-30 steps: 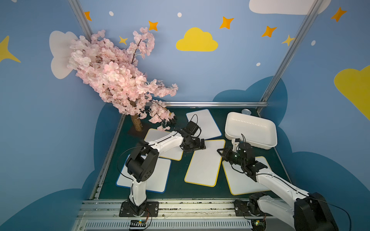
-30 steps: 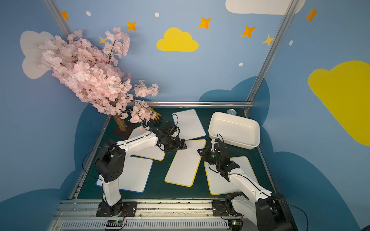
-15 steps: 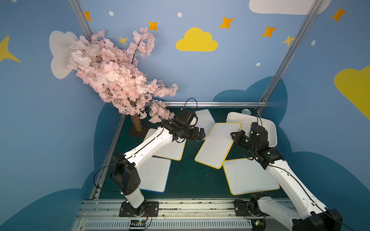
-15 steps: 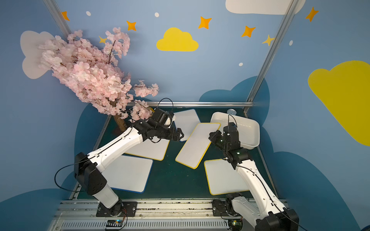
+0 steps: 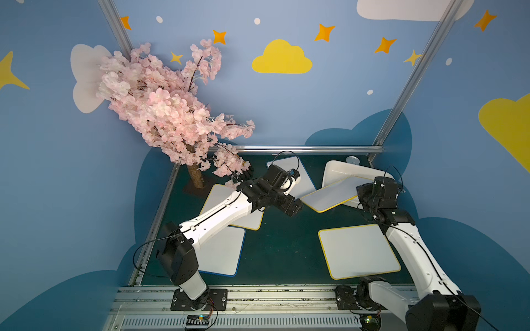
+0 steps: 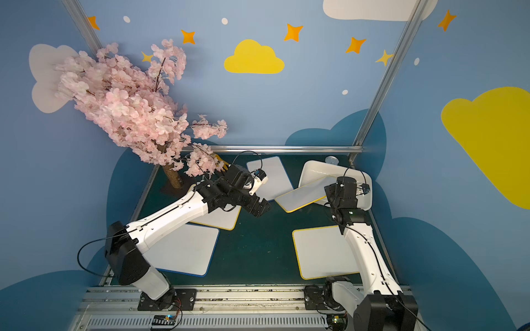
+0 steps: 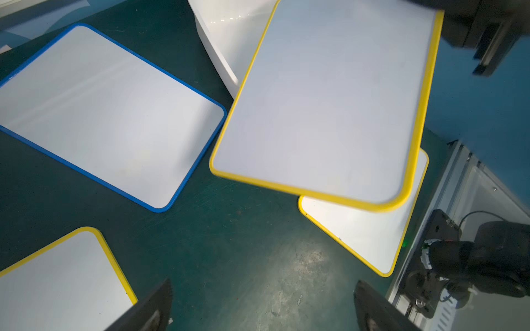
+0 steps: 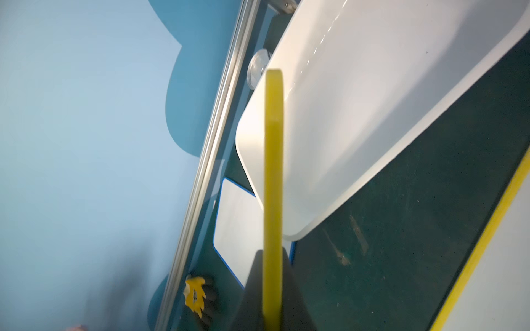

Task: Put the whiteboard into the storage box
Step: Place the whiteboard in the storage box.

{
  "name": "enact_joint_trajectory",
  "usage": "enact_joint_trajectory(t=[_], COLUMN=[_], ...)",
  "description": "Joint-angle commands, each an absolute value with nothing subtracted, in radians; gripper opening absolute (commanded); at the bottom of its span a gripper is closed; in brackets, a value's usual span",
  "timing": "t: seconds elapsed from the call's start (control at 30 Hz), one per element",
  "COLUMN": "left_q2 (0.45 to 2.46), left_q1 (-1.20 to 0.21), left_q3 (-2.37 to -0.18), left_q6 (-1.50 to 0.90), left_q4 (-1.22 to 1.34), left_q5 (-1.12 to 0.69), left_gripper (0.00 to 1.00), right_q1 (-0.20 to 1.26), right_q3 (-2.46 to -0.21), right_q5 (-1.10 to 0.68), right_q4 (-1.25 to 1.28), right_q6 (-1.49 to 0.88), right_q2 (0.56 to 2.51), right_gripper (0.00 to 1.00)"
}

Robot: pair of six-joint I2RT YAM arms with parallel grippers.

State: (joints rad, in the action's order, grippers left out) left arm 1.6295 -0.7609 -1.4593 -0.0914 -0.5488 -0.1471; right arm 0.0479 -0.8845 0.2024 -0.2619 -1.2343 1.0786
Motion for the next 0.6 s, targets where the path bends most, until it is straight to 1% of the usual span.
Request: enact_joint_trajectory(t=[0.0,0.27,0.43,0.57], left_q2=[1.583,1.521,1.511,1.506], left_q1=[-0.756,-0.755,-0.755,-0.753], left_q3=[-1.412,-1.309,-1.274,-1.261], left_q6=[-0.042,-0.041,-0.021,-0.021], left_q4=[-0.427,-0.308,-0.272,-0.261], left_q5=[-0.192,-0.221,-0.196,-0.176], left_gripper=[1.00,1.00,1.00,1.00], right_q1=[0.036,0.034,0.035,0.034], right_q3=[-0.923,-0.927,-0.936,-0.946], right_q5=[0.320,0.527,0.642,0.719], right_q4=[-0.105,-0.089,-0.129,-0.181], right_q6=[-1.336,-1.469,-1.560,-1.560], right_q2=[1.068,1.102,1.140,1.180], right_gripper=[0.00,0.00,0.00,0.00])
